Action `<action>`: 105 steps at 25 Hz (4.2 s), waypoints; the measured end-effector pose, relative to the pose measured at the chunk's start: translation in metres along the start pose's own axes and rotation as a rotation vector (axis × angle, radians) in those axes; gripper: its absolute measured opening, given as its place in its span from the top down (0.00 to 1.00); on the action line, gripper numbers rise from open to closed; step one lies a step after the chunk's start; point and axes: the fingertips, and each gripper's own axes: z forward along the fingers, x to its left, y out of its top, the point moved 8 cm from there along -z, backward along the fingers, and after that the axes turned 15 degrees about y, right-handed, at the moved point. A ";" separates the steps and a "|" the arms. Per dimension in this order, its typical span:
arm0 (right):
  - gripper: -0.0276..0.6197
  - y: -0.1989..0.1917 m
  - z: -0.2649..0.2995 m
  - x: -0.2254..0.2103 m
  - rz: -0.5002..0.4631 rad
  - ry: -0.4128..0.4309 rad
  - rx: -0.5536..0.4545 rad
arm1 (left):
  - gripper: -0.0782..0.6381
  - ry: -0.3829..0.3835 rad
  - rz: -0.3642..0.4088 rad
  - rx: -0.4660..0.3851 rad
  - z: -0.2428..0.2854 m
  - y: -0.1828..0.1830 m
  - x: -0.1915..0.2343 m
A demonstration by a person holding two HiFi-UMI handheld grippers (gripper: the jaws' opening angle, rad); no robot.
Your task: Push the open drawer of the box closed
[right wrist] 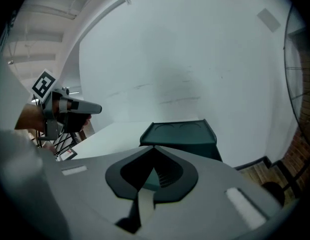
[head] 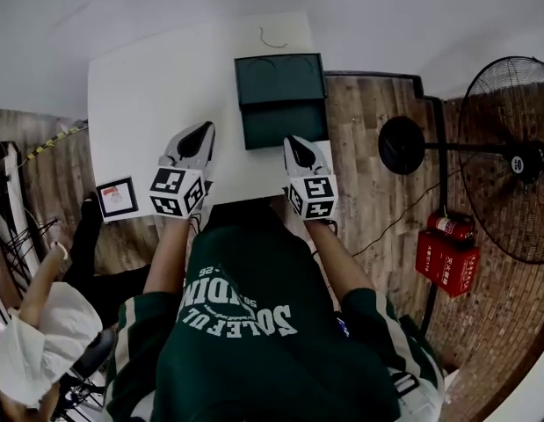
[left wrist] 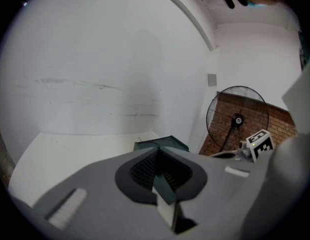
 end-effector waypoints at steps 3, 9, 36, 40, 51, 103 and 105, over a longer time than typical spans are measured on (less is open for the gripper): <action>0.96 -0.026 -0.006 -0.001 0.035 -0.015 0.036 | 0.82 -0.002 -0.001 0.014 0.001 -0.005 0.001; 0.95 -0.068 -0.009 -0.008 0.087 -0.045 0.124 | 0.82 0.005 -0.005 0.030 -0.003 -0.010 0.006; 0.85 -0.090 0.036 -0.037 0.175 -0.075 0.288 | 0.82 0.073 -0.047 0.031 -0.008 -0.011 0.034; 0.85 -0.084 0.044 -0.043 0.173 -0.077 0.284 | 0.82 0.074 -0.051 0.035 -0.005 -0.012 0.034; 0.85 -0.060 0.078 -0.066 0.164 -0.085 0.289 | 0.82 0.094 -0.064 0.047 -0.003 -0.012 0.048; 0.95 0.109 0.037 0.009 -0.106 0.135 -0.091 | 0.82 0.118 -0.026 -0.110 -0.025 0.031 0.042; 0.95 0.124 0.029 0.018 -0.124 0.153 -0.126 | 0.82 0.121 -0.020 -0.128 -0.030 0.036 0.041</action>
